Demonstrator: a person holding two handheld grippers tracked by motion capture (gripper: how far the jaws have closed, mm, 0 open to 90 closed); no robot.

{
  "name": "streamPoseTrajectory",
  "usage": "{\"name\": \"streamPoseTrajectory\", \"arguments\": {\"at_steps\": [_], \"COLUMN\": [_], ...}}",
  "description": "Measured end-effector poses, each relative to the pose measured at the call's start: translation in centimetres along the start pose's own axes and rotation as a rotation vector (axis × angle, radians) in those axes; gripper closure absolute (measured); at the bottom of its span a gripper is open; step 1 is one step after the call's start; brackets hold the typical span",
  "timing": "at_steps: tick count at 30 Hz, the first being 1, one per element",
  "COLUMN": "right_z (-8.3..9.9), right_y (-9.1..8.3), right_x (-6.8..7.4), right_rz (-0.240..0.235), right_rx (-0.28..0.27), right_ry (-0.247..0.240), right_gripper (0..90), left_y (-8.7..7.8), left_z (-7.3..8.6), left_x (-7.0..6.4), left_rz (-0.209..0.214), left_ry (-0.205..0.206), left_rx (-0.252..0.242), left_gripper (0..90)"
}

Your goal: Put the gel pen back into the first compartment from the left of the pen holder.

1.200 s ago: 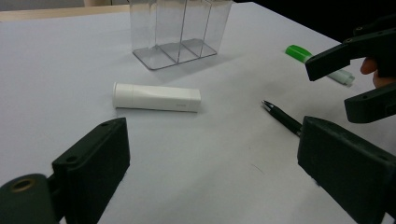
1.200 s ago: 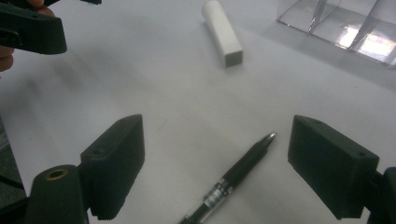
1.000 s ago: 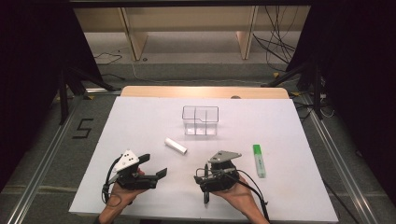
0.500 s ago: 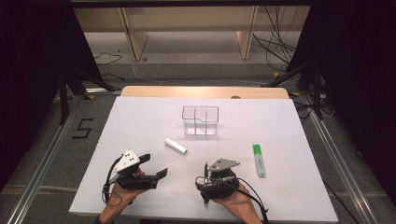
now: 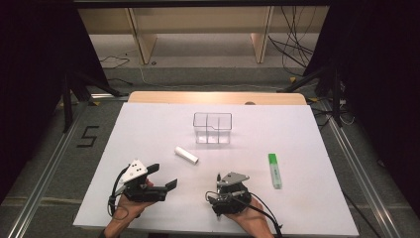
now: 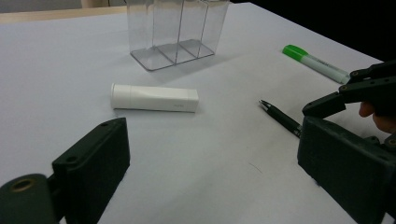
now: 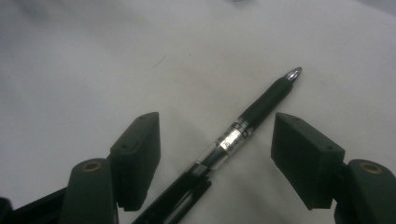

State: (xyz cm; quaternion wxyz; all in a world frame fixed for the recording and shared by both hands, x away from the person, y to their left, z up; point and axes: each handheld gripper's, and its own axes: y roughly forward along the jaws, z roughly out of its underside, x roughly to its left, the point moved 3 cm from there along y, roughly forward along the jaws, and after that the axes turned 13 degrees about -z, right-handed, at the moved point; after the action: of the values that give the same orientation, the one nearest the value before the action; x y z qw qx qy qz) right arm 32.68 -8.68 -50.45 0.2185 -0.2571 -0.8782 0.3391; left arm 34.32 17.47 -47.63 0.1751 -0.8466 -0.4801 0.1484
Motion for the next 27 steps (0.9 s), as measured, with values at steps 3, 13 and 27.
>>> {"name": "streamPoseTrajectory", "arguments": {"at_steps": [3,13,27], "right_z": [0.12,0.47,0.52], "right_y": [0.12,0.46,0.41], "right_x": [0.01,-0.06,0.21], "right_rz": [0.015,0.039,0.038], "right_rx": [0.006,0.019,0.024], "right_ry": [-0.007,-0.018,-0.031], "right_gripper": [37.8,47.8,62.6], "left_y": [0.05,0.08,0.05], "left_z": [0.02,0.05,0.08], "left_x": [-0.03,0.0,-0.01], "left_rz": [0.0,0.001,0.0], "left_ry": [-0.004,-0.005,-0.004], "left_rx": [0.001,0.002,0.002], "left_gripper": [9.0,9.0,9.0]}}
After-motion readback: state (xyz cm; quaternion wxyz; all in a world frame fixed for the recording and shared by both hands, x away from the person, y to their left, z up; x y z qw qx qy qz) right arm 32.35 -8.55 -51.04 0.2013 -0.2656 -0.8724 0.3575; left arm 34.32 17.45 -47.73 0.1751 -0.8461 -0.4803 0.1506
